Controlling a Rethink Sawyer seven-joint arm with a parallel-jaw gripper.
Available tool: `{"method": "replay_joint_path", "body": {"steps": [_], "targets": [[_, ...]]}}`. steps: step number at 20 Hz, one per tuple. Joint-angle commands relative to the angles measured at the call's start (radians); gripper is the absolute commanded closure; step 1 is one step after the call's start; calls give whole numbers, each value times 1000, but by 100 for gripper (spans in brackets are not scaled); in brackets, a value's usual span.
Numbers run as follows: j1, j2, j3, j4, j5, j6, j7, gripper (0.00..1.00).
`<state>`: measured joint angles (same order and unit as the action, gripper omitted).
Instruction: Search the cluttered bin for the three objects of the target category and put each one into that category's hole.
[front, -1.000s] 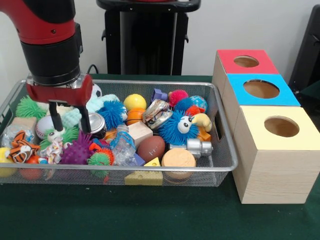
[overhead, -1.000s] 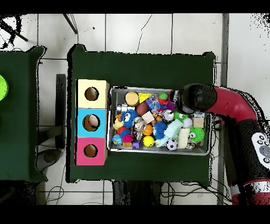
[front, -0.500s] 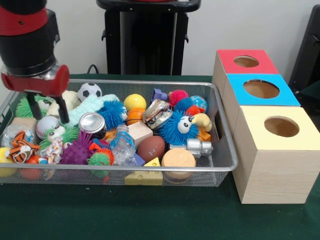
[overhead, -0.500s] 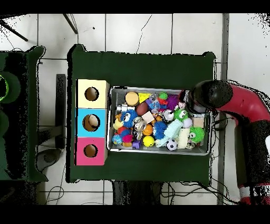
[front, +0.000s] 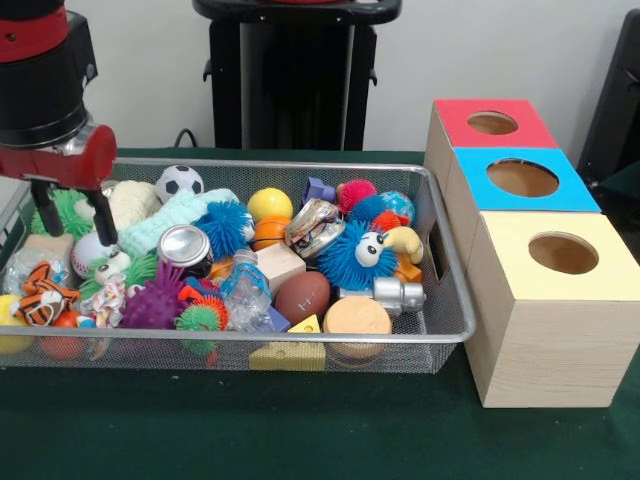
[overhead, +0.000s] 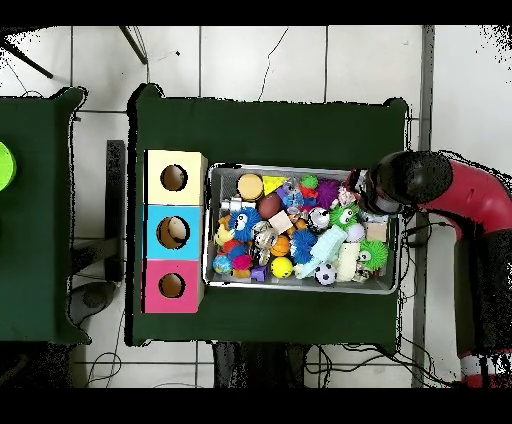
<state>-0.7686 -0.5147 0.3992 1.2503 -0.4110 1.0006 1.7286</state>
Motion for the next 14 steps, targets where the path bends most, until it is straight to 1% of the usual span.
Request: {"method": "replay_joint_path", "body": {"steps": [1, 5, 10, 14], "targets": [[23, 69, 2, -12, -37, -53, -44, 0], [32, 52, -7, 21, -35, -81, -9, 0], [40, 89, -6, -5, -34, -102, -3, 0], [33, 124, 3, -29, -33, -116, -27, 0]]}}
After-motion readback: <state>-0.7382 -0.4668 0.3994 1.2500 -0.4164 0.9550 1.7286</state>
